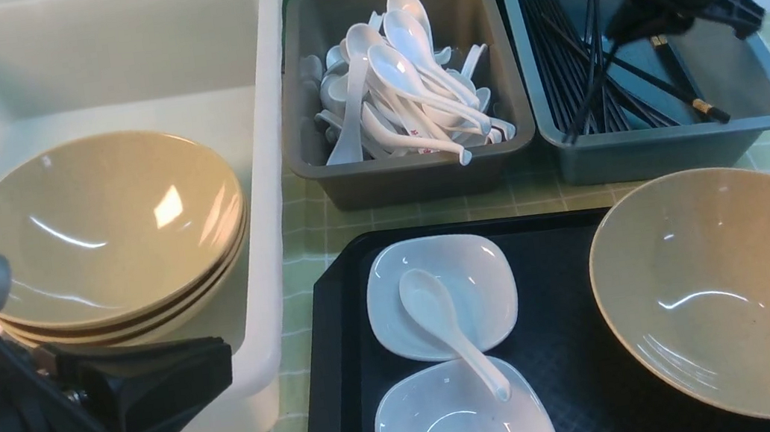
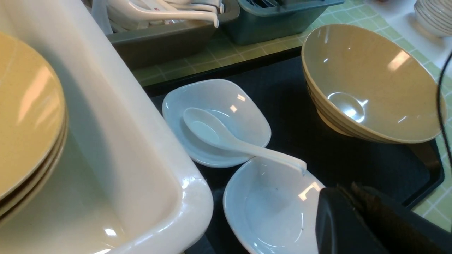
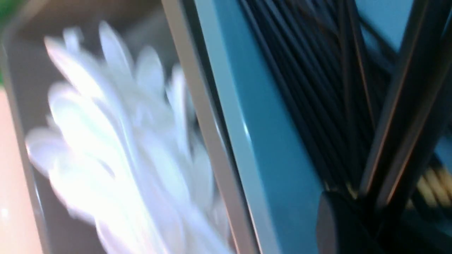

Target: On green table put chopsticks spoon bowls plates into blue grey white boxes.

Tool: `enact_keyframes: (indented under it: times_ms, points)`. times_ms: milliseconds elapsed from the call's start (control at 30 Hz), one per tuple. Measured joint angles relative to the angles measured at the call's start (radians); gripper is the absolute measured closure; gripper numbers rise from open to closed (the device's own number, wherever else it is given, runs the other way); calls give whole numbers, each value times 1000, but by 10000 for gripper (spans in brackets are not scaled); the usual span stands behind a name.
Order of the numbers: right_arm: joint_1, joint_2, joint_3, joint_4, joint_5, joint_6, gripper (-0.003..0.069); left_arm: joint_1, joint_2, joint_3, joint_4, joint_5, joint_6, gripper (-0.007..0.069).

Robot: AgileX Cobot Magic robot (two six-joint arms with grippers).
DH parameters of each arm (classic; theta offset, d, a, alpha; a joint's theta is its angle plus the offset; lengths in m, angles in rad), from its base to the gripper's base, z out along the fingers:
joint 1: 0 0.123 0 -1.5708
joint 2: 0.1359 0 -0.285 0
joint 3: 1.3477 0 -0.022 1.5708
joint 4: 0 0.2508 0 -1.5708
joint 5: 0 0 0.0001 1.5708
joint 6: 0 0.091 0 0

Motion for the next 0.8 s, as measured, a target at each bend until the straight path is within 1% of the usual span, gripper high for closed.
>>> enact_keyframes:
  times_ms: [100,167,300,400,500,667,767,800]
  points:
    - [-11,109,-139,4,-20,-26,594,0,0,0,-35,0,0,625]
    - [-19,162,-194,5,-21,-34,594,0,0,0,-57,0,0,625]
    - [-24,235,-267,4,-1,-47,584,0,0,0,-91,0,0,625]
    - [-25,258,-277,-17,24,-67,564,0,0,0,-109,0,0,625]
    - [-25,261,-280,-35,55,-103,508,0,0,0,-122,0,0,625]
    - [-25,247,-281,-42,110,-145,363,0,0,0,-125,-6,0,625]
    - [-25,209,-281,-54,151,-169,291,0,0,0,-125,-7,0,625]
    - [-25,205,-281,-56,154,-174,285,0,0,0,-125,-7,0,625]
